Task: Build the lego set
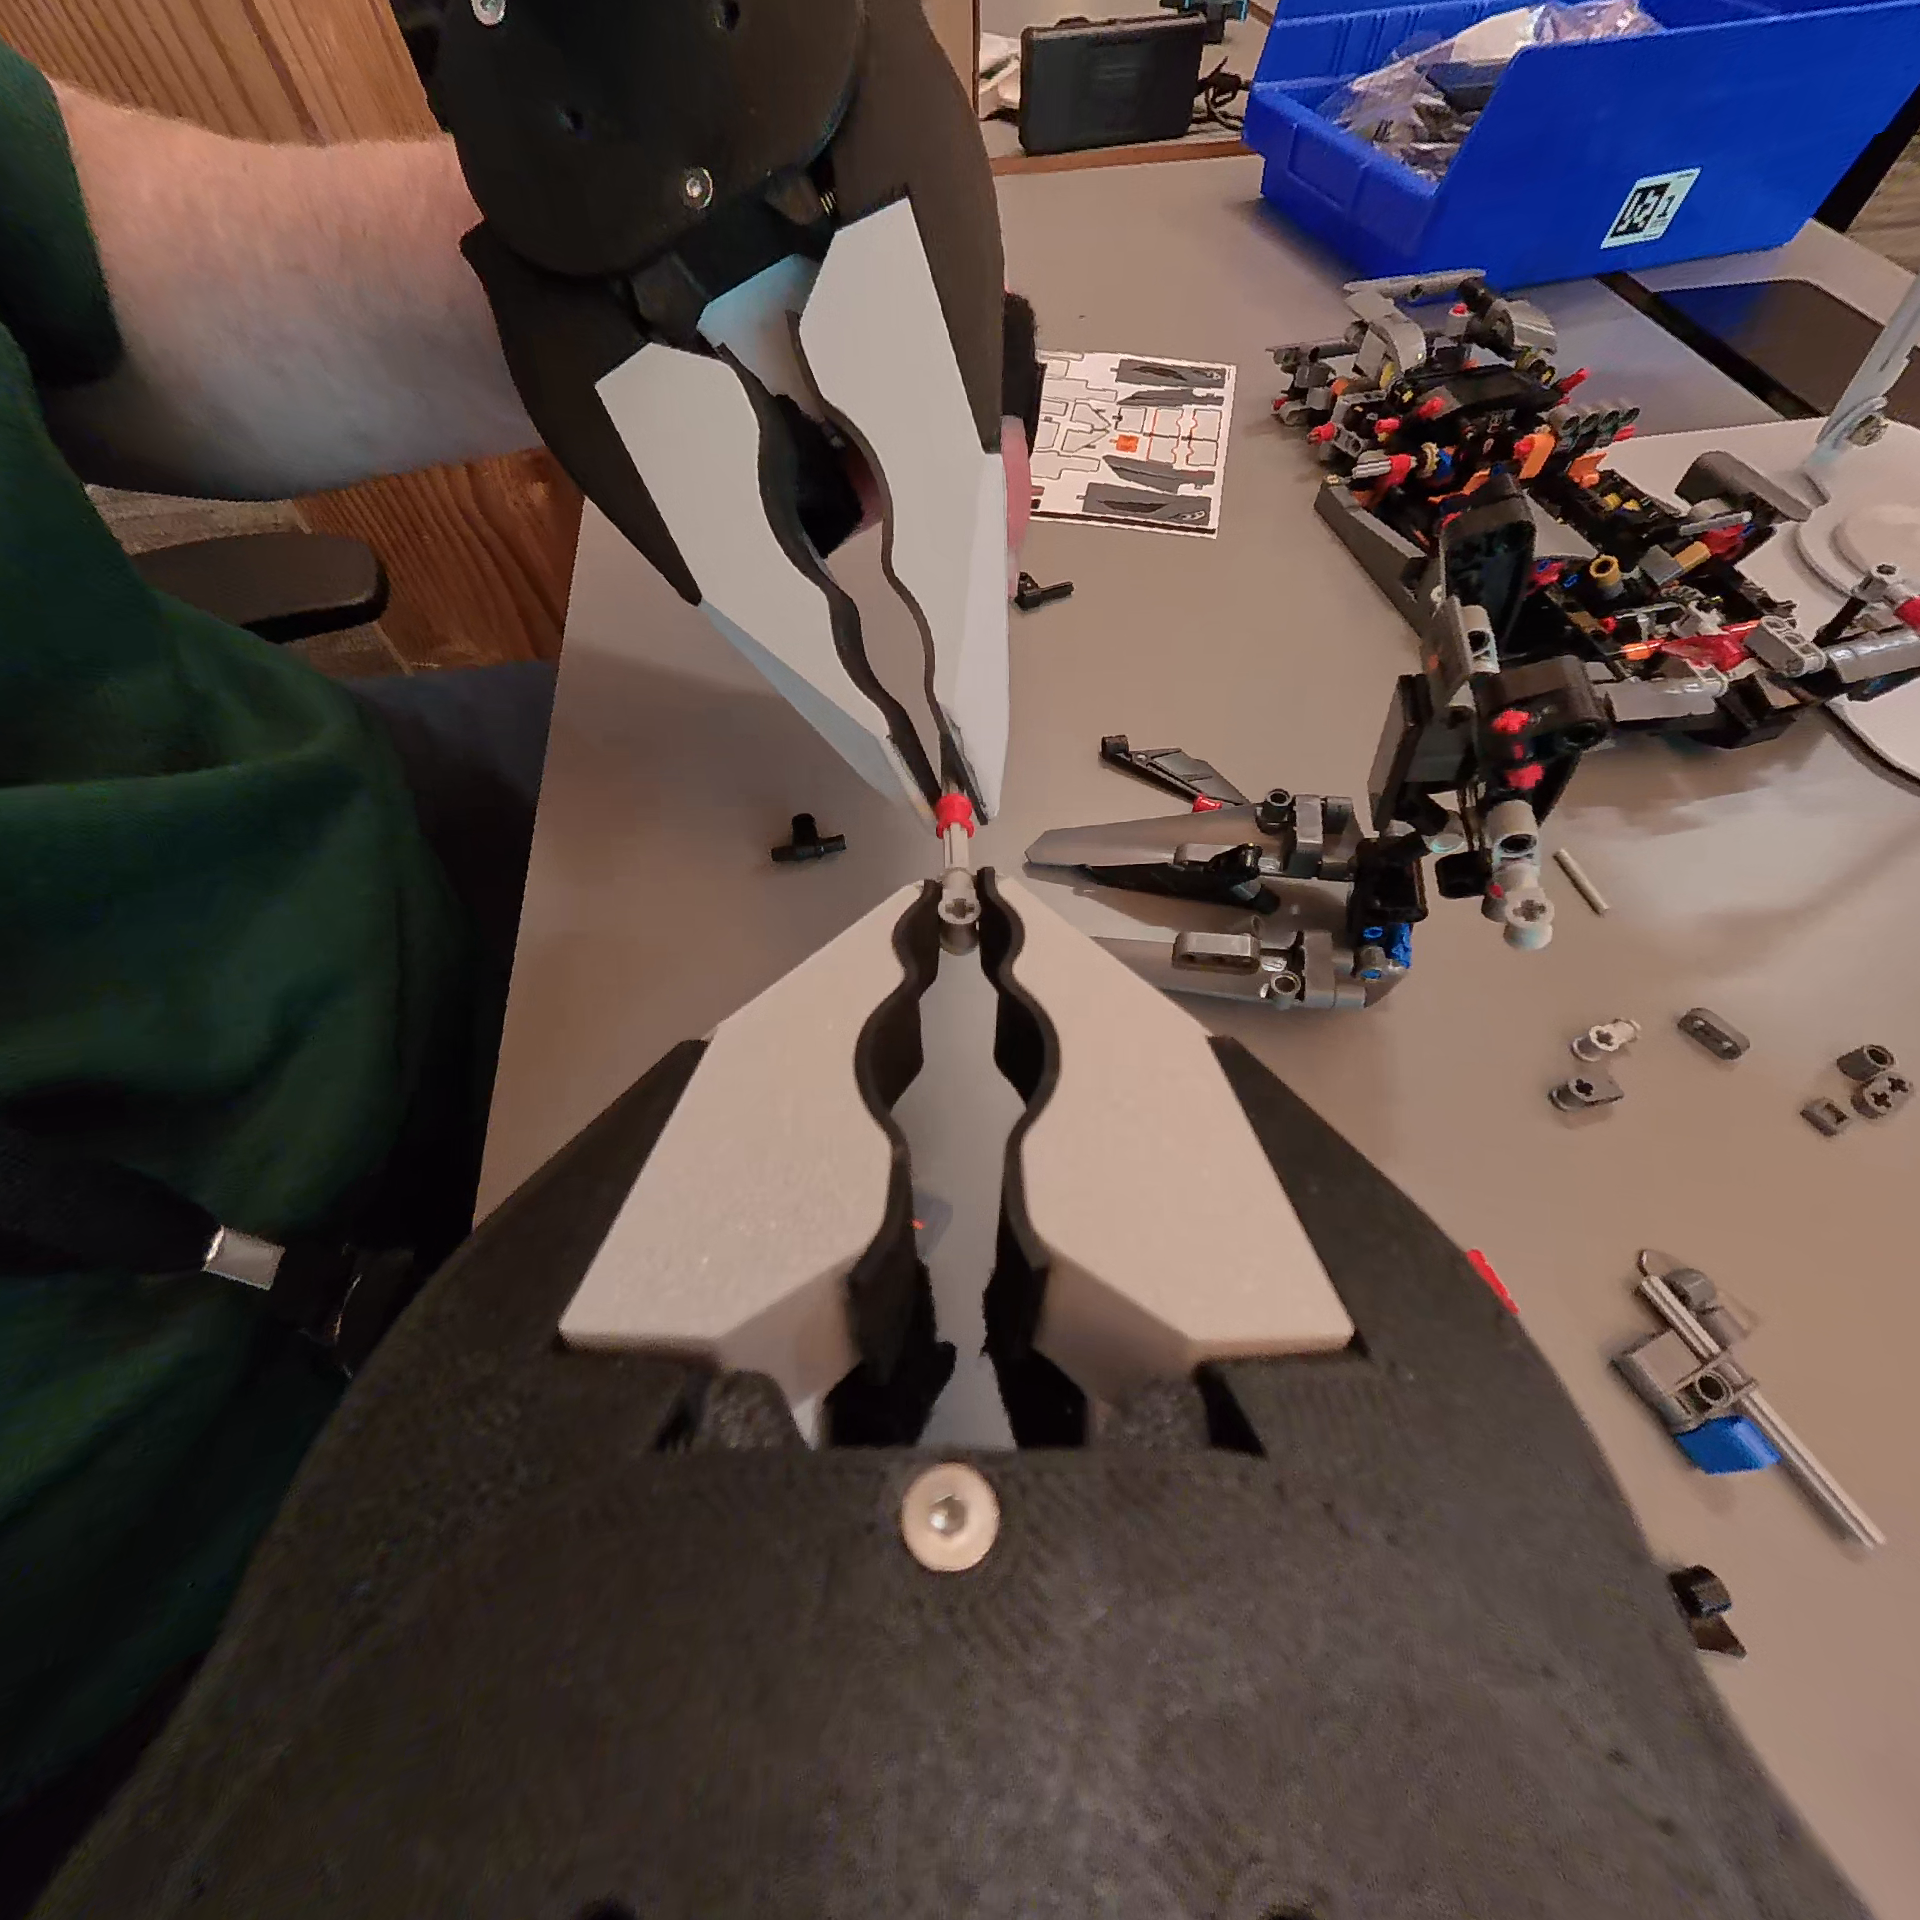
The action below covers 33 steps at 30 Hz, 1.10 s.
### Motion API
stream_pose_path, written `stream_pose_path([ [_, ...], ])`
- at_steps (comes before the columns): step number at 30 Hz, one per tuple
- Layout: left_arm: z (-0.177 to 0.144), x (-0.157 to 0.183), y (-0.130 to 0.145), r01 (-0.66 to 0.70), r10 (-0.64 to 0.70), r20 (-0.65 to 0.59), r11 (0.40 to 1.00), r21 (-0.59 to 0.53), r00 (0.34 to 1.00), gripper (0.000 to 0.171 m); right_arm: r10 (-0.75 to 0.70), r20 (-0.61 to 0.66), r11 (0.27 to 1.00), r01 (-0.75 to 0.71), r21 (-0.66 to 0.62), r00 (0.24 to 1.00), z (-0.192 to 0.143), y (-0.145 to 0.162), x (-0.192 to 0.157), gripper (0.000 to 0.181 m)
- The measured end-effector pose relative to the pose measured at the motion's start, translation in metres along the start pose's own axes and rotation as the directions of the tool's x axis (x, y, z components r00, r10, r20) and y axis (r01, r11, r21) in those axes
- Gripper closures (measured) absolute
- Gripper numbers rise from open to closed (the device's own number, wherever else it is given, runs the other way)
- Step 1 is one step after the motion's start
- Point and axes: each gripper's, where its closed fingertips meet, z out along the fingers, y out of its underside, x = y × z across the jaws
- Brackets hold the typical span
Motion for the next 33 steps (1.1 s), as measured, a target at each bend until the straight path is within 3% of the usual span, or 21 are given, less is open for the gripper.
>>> stream_pose_path([
  [14,0.003,0.004,-0.006,-0.021,0.021,-0.015,1.0,-0.003,1.0,0.169,0.029,0.019,0.999,-0.029,0.026,0.999,-0.005,0.002,-0.002,0.176],
  [19,0.004,0.004,-0.006,-0.034,0.034,-0.01,0.999,-0.019,0.999,0.169,0.048,0.014,0.998,-0.049,0.043,0.999,-0.008,-0.002,-0.001,0.166],
  [23,0.003,0.003,-0.007,-0.043,0.043,-0.004,0.999,-0.024,0.999,0.169,0.037,0.008,0.999,-0.037,0.033,0.999,-0.012,0.0,-0.001,0.176],
  [33,0.004,0.002,-0.008,-0.035,0.035,0.007,0.999,-0.028,0.999,0.169,0.039,-0.008,0.998,-0.038,0.053,0.999,-0.013,0.0,0.0,0.177],
])
